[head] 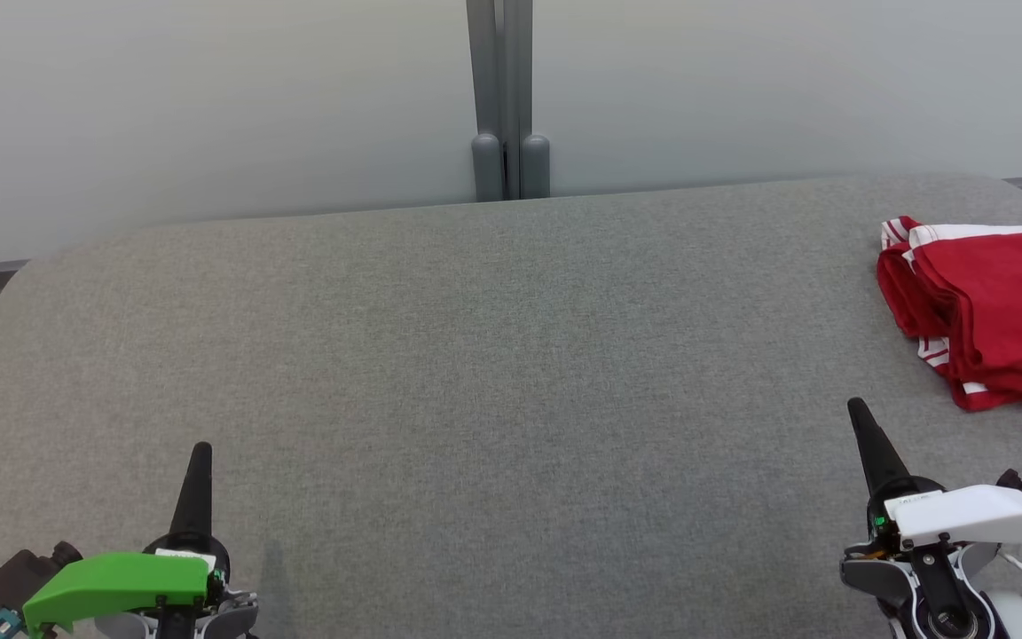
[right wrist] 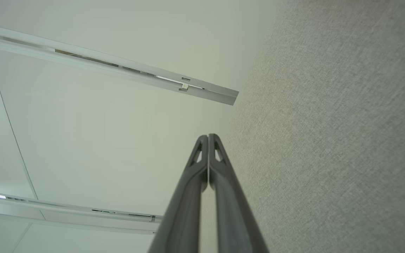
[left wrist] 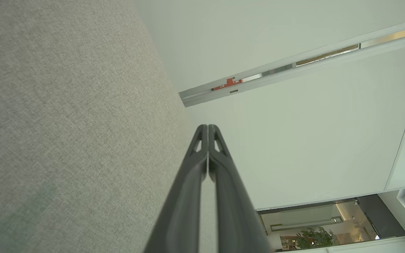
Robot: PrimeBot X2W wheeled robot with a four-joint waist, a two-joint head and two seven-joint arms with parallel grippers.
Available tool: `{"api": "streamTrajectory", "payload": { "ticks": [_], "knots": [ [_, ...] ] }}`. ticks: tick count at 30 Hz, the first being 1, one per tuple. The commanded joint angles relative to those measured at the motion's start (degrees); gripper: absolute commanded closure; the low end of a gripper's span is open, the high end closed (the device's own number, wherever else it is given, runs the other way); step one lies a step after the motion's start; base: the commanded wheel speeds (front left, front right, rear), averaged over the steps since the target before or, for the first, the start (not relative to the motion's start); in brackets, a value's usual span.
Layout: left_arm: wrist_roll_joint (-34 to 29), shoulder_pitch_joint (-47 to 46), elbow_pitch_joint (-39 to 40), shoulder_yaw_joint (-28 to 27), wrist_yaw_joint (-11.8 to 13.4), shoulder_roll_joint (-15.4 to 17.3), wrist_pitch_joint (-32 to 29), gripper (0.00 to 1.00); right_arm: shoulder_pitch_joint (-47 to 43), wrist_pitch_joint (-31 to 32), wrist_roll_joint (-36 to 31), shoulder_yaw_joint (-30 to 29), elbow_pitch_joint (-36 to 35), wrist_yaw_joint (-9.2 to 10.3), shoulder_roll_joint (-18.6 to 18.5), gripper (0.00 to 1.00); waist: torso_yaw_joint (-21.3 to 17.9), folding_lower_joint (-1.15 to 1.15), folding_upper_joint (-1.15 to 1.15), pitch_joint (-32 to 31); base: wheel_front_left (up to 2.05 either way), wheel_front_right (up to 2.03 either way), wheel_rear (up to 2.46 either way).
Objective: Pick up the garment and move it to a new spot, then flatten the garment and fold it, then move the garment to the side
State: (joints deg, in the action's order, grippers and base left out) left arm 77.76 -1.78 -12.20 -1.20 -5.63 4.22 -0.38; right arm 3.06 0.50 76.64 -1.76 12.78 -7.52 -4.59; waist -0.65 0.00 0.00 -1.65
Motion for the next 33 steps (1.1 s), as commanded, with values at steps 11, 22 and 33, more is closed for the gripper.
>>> {"api": "streamTrajectory", "payload": {
  "ticks": [11,22,33],
  "knots": [
    [5.7,-2.4,-0.4,-1.4,-1.1,0.2,-1.6,1.0,1.9,1.8,6.0,-1.2,0.3,0.03,0.1,1.0,0.2,0.0,0.0,0.5,0.0,0.0,0.0],
    [10.1,-3.4,-1.1,-2.4,-1.5,0.1,-3.1,1.0,2.5,3.2,10.6,-2.1,0.7,0.03,0.4,1.0,0.4,0.0,0.0,1.0,0.0,0.0,0.0],
    [14.3,-4.4,-1.6,-3.4,-1.8,-0.1,-4.3,1.0,3.1,4.5,14.9,-3.0,1.1,0.03,0.6,1.0,0.5,0.0,0.0,1.5,0.0,0.0,0.0]
  ]
}}
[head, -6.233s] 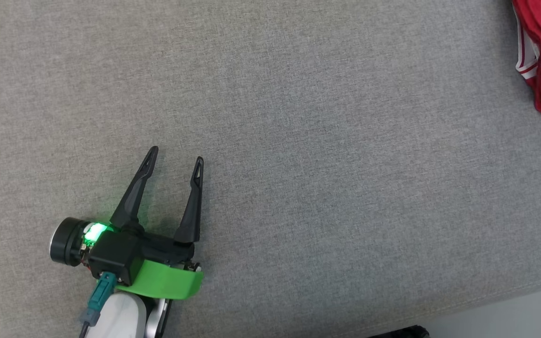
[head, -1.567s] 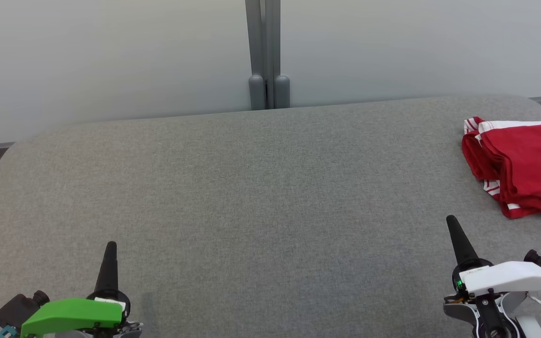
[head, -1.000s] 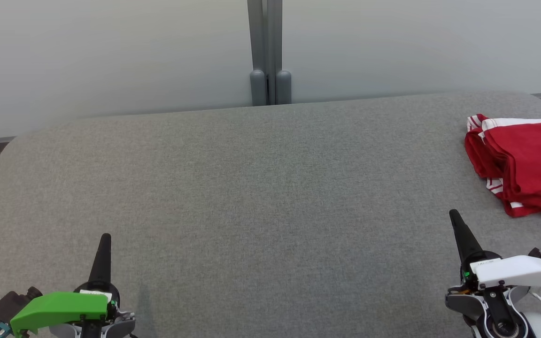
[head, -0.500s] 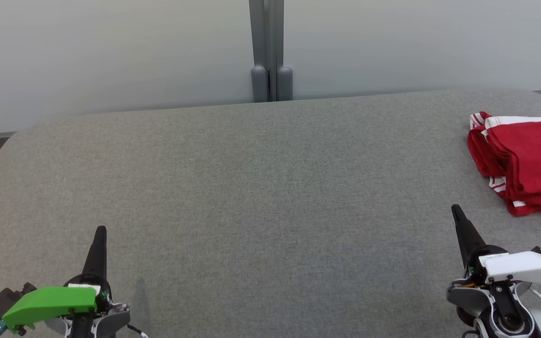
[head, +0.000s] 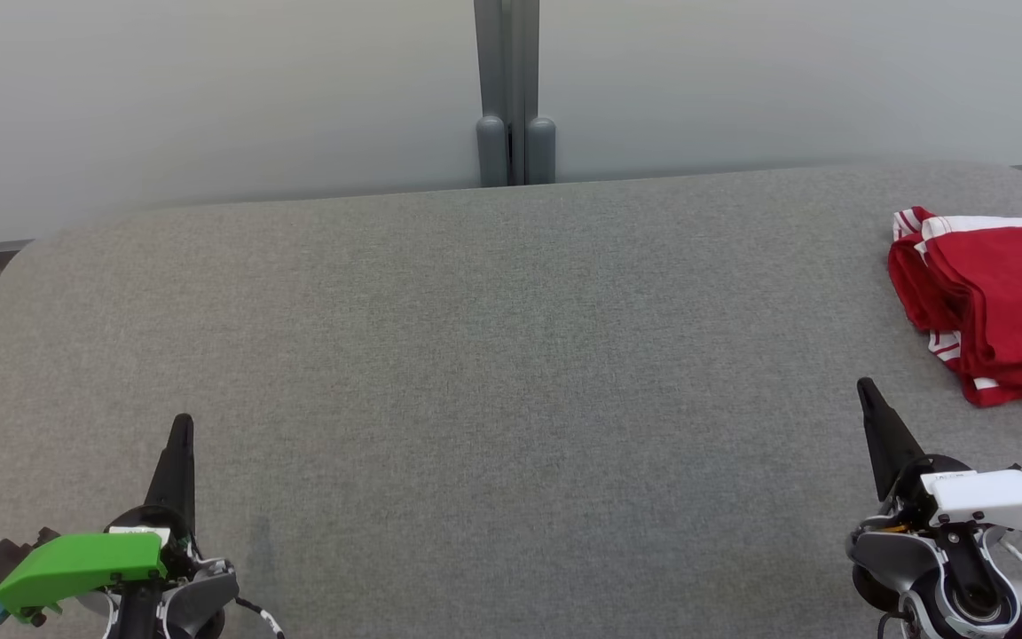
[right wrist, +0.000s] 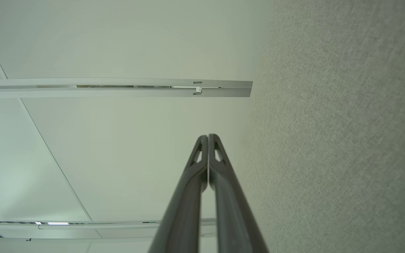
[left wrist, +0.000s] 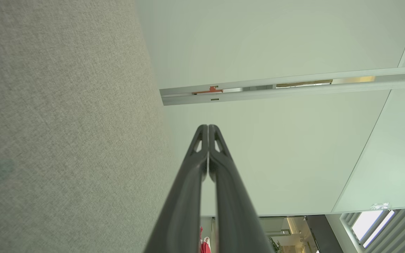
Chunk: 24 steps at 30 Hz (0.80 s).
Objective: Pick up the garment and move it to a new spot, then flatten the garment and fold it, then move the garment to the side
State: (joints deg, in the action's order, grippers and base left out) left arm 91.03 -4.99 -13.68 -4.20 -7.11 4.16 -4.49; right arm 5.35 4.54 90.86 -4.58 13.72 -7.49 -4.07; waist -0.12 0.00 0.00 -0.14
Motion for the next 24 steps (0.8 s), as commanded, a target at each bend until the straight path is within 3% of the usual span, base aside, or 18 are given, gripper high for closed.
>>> {"api": "streamTrajectory", "payload": {
  "ticks": [1,24],
  "knots": [
    [1.3,-1.3,-0.2,-0.4,-0.4,0.0,-0.3,1.0,0.9,0.5,1.1,-0.3,0.2,0.0,0.1,1.0,0.0,0.0,0.0,0.1,0.0,0.0,0.0],
    [2.5,-1.6,-0.4,-1.1,-0.6,-0.3,-1.1,1.0,1.0,1.3,2.4,-1.0,0.3,-0.01,0.4,1.0,0.1,0.0,0.0,0.3,0.0,0.0,0.0]
  ]
}}
